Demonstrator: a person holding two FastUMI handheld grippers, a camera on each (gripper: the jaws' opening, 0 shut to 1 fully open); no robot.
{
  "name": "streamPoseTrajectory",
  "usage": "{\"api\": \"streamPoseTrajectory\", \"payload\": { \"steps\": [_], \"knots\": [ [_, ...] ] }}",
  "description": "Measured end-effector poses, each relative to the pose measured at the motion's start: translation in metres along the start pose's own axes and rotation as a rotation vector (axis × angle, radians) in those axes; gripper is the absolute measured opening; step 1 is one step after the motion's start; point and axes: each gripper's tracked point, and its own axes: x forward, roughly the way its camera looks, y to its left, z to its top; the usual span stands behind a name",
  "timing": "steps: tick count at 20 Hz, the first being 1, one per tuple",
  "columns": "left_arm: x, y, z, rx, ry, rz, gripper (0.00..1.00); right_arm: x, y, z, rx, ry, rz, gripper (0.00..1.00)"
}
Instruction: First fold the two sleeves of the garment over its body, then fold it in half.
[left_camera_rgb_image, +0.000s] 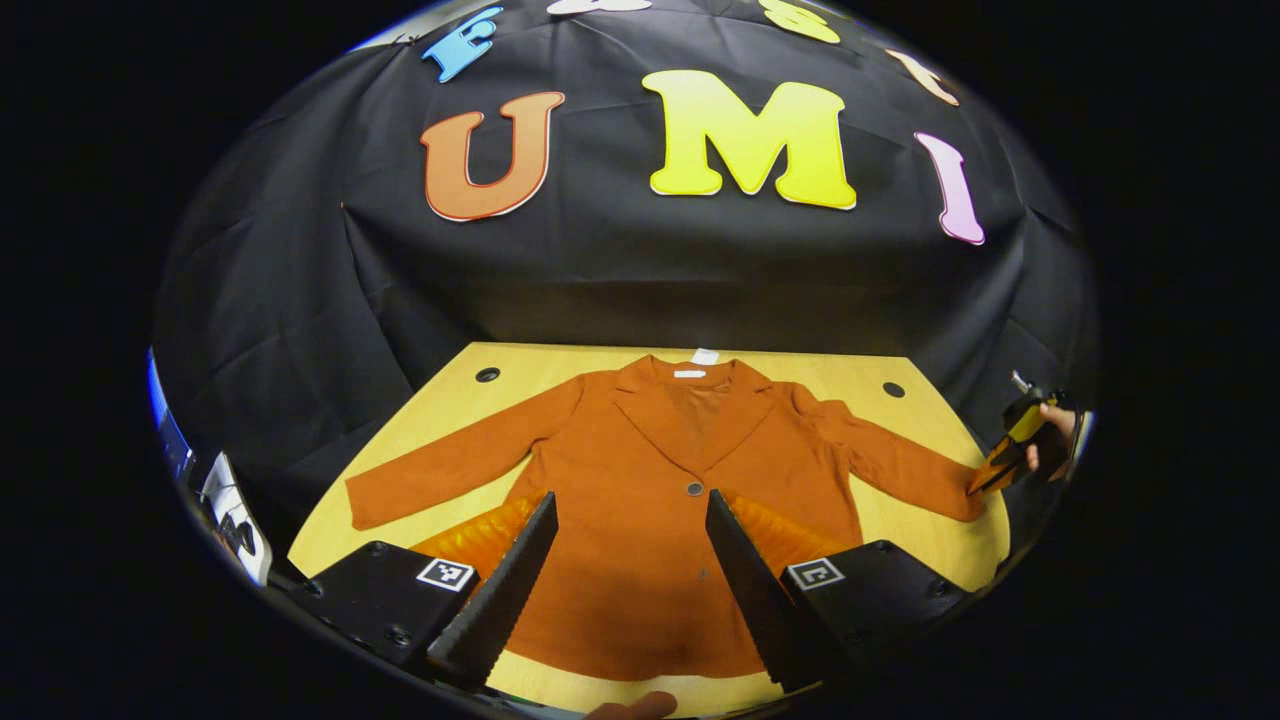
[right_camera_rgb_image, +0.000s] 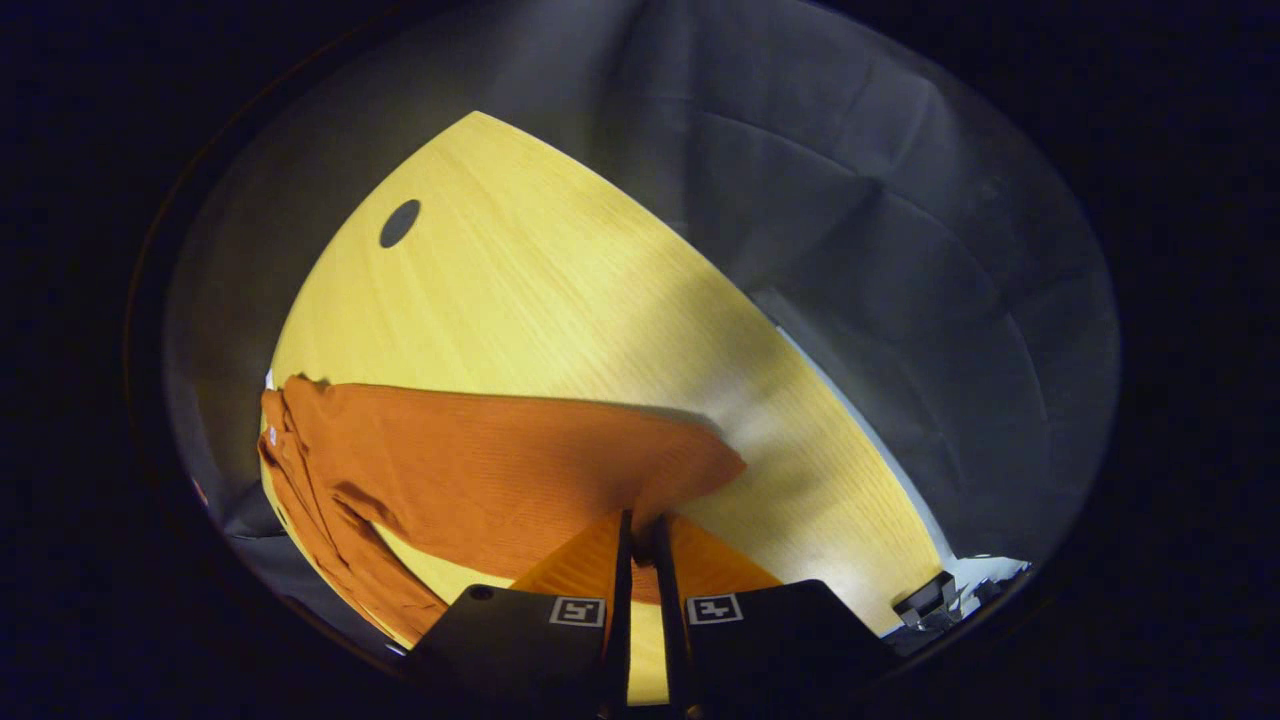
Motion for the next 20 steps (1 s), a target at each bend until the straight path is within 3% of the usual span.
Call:
{"api": "streamPoseTrajectory", "payload": {
  "steps": [5, 10, 11, 12, 20],
  "knots": [
    [0.006, 0.035, -0.007, -0.027, 0.004, -0.001, 0.97, -0.04, 0.046, -0.005, -0.057, -0.046, 0.044, 0.15],
    [0.015, 0.069, -0.018, -0.086, 0.005, 0.0, 0.98, -0.084, 0.13, -0.019, -0.144, -0.107, 0.11, 0.15],
    [0.016, 0.076, -0.021, -0.094, 0.006, 0.003, 0.98, -0.091, 0.151, -0.024, -0.173, -0.117, 0.119, 0.11],
    [0.016, 0.084, -0.024, -0.098, 0.004, 0.006, 0.98, -0.096, 0.172, -0.033, -0.2, -0.124, 0.125, 0.15],
    [0.009, 0.17, -0.057, -0.139, 0.014, 0.058, 0.98, -0.116, 0.376, -0.132, -0.407, -0.083, 0.239, 0.15]
  ]
}}
